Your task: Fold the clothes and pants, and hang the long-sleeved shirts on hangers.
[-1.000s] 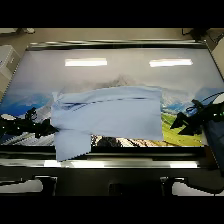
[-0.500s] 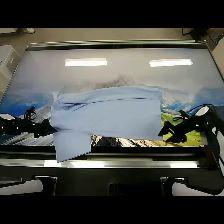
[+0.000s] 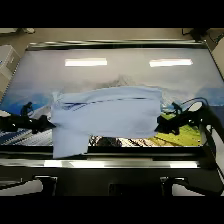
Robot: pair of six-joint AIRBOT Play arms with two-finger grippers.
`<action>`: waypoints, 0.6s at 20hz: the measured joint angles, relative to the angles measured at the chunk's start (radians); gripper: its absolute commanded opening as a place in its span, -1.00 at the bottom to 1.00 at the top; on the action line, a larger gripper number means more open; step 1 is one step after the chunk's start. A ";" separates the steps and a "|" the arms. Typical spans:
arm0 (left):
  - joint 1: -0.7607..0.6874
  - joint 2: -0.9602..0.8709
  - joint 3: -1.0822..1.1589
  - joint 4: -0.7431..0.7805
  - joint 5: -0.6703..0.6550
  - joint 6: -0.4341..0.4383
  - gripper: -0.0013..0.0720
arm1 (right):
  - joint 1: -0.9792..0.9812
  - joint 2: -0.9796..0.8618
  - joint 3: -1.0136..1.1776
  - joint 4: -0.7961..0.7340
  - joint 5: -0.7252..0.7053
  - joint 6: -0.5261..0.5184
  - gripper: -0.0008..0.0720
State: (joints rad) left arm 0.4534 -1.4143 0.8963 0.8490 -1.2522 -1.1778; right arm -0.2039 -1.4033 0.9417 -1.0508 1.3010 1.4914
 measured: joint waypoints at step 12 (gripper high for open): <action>0.000 0.628 0.795 -0.148 0.256 0.022 -0.92 | 0.006 0.457 0.952 -0.296 -0.091 -0.040 -0.88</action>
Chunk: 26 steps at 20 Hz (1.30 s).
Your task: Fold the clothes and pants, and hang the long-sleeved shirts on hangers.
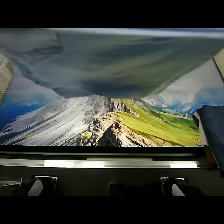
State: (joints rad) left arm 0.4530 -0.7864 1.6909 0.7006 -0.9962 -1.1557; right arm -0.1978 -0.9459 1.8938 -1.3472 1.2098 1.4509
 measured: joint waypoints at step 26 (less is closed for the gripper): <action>-0.310 -0.552 -0.577 0.144 0.190 -0.180 -0.92 | 0.156 -0.678 -0.346 -0.050 -0.031 0.210 -0.87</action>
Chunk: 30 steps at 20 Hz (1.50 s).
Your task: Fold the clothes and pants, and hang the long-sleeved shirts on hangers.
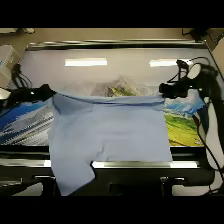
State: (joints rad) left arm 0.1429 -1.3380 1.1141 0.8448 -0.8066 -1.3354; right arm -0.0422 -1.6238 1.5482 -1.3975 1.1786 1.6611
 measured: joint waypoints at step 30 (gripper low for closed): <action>-0.021 -0.230 0.069 0.214 -0.426 -0.105 -0.91 | -0.061 -0.114 0.071 -0.157 0.394 -0.010 -0.87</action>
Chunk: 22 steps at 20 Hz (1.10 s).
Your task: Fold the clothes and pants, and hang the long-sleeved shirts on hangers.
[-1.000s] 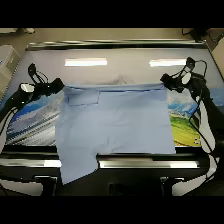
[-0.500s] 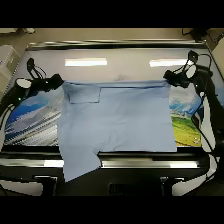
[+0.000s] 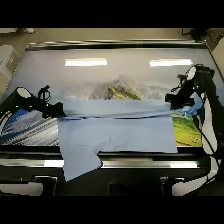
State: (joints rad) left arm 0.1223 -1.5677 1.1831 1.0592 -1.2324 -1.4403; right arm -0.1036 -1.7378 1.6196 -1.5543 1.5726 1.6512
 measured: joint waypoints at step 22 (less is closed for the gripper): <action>0.111 0.072 0.036 0.054 -0.195 -0.020 0.45 | -0.124 0.045 -0.018 0.045 0.105 -0.062 0.68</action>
State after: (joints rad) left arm 0.2329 -1.4952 1.2194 1.1133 -1.4277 -1.4601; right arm -0.2279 -1.6932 1.6016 -1.5093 1.6775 1.5890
